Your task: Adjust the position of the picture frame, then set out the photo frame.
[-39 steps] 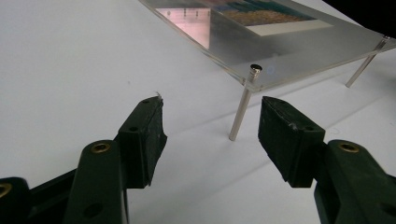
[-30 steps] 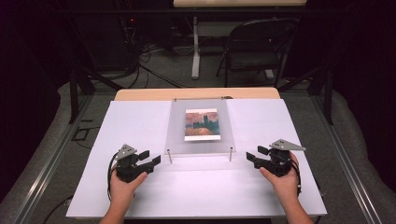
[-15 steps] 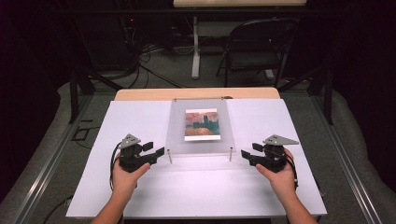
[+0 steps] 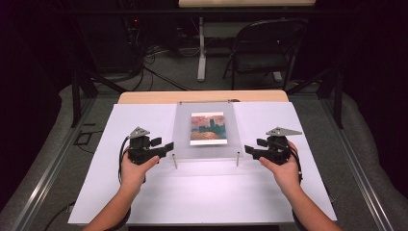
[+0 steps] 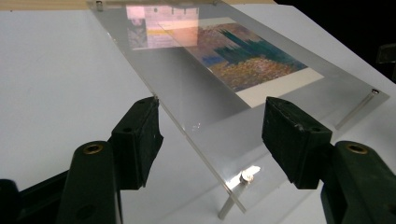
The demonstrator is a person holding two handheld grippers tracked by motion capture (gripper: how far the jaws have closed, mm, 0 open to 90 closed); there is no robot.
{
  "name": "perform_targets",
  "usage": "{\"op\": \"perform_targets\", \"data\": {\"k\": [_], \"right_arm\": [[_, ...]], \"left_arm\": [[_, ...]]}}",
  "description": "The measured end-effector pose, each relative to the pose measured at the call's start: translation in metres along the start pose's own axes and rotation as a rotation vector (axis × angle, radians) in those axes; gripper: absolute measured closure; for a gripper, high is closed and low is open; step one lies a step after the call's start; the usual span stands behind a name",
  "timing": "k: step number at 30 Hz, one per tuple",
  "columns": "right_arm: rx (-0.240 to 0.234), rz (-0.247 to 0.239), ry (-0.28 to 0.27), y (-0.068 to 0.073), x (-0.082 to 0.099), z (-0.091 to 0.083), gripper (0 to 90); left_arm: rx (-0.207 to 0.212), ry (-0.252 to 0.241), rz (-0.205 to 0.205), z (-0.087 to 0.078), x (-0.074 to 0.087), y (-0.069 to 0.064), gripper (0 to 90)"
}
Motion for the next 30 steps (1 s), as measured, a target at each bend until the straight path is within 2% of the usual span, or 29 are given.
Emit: {"op": "perform_targets", "data": {"k": [2, 6, 10, 17, 26, 30], "right_arm": [[0.0, 0.005, 0.004, -0.003, -0.008, 0.007, 36.2], [0.005, -0.006, 0.007, -0.006, -0.019, 0.016, 36.2], [0.009, 0.015, 0.011, -0.009, -0.027, 0.025, 36.2], [0.014, 0.01, 0.044, -0.014, -0.035, 0.039, 36.1], [0.045, -0.021, 0.051, -0.021, -0.051, 0.061, 36.1], [0.061, -0.02, 0.053, -0.025, -0.056, 0.071, 36.2]], "left_arm": [[-0.005, 0.0, -0.002, 0.003, -0.004, 0.002, 36.4], [-0.005, -0.003, -0.031, 0.011, -0.013, 0.006, 36.3], [-0.008, 0.015, -0.031, 0.02, -0.022, 0.009, 36.2], [-0.024, 0.021, -0.043, 0.032, -0.029, 0.016, 36.2], [-0.048, 0.015, -0.092, 0.046, -0.043, 0.032, 36.2], [-0.064, 0.013, -0.112, 0.052, -0.047, 0.042, 36.2]]}}
Point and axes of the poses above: each handheld gripper's, and its own axes: z roughly forward along the jaws, x roughly out of its underside, y roughly to its left, the point moved 5 cm from there along z, roughly forward along the jaws, and after that the axes turned 10 degrees about -y, right-handed, at the moved point
